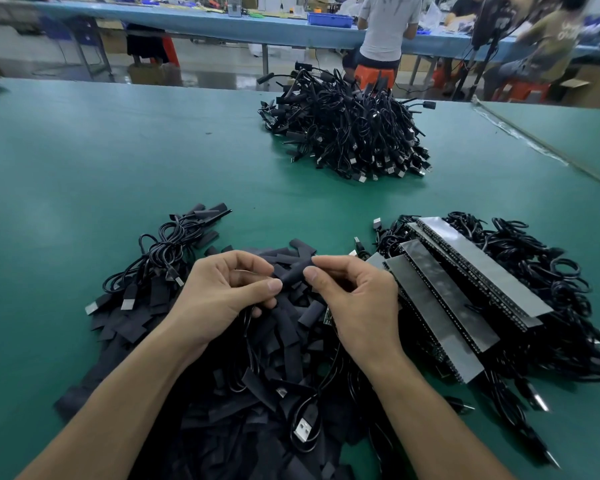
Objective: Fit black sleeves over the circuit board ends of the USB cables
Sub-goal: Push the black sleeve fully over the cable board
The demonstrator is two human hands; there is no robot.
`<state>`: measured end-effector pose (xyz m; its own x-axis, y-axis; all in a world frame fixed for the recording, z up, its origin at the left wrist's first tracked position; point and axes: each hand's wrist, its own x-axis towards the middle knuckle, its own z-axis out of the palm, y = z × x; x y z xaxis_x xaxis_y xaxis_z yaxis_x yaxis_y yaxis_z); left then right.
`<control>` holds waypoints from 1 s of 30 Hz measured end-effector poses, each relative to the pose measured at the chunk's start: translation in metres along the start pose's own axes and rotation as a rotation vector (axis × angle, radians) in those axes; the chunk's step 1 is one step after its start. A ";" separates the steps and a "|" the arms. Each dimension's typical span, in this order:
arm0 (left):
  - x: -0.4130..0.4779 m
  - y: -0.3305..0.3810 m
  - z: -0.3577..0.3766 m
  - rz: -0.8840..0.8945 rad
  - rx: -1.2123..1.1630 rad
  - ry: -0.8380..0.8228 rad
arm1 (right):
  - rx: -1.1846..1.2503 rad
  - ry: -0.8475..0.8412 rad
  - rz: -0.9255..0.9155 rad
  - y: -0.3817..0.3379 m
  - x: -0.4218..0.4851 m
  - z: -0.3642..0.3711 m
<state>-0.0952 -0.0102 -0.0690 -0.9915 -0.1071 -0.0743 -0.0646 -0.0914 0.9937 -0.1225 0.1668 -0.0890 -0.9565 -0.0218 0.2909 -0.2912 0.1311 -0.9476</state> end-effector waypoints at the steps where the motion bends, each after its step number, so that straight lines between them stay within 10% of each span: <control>1: 0.000 0.000 0.000 0.000 0.001 0.003 | -0.015 -0.007 -0.001 0.001 0.000 0.000; 30: -0.003 0.034 -0.022 0.266 0.444 -0.101 | 0.290 0.089 0.073 -0.031 0.007 -0.005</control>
<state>-0.0916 -0.0343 -0.0368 -0.9846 0.0289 0.1724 0.1712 0.3566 0.9184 -0.1197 0.1677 -0.0574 -0.9735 0.0663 0.2190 -0.2270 -0.1590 -0.9608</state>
